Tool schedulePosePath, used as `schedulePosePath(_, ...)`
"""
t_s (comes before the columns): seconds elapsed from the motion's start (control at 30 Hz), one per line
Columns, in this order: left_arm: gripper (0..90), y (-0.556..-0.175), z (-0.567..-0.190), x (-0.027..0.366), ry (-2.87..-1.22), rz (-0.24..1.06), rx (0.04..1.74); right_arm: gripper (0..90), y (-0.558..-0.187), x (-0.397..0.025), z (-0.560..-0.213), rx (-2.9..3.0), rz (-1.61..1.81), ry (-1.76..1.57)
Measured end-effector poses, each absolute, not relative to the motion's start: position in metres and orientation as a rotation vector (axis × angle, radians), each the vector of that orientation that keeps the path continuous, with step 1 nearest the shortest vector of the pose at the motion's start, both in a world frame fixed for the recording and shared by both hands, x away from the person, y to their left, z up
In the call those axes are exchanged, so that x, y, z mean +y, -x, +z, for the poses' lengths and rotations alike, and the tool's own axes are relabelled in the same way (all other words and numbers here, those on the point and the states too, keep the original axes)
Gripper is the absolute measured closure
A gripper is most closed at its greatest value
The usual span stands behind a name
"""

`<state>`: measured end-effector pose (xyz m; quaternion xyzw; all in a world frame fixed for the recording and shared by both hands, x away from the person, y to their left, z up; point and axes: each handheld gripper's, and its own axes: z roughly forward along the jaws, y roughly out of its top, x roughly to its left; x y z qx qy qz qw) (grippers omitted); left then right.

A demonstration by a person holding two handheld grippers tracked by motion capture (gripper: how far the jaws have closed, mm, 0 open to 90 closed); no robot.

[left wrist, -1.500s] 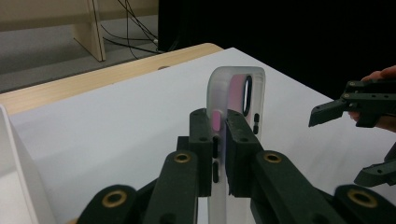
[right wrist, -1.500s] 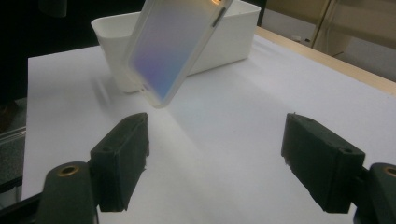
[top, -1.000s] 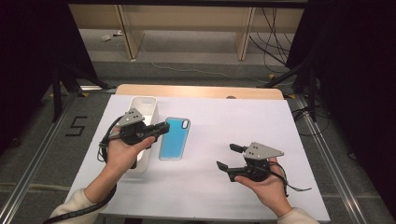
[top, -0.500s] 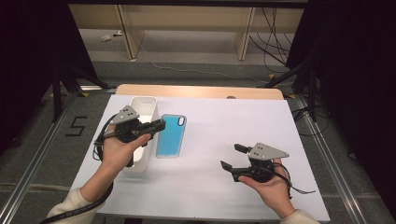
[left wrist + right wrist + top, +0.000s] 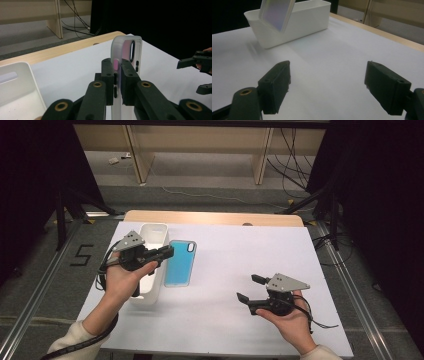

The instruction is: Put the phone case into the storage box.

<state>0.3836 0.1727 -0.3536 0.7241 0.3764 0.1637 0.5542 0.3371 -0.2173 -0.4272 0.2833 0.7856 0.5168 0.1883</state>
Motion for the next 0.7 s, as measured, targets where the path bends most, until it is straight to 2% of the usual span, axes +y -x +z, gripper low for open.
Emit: schedulePosePath(0.7, 82.5, -0.3864, -0.3498, 0.1824, -1.702, 0.400, 0.897, 21.1, -0.3349, -0.2234, -0.4281, 2.180, 1.460, -0.823)
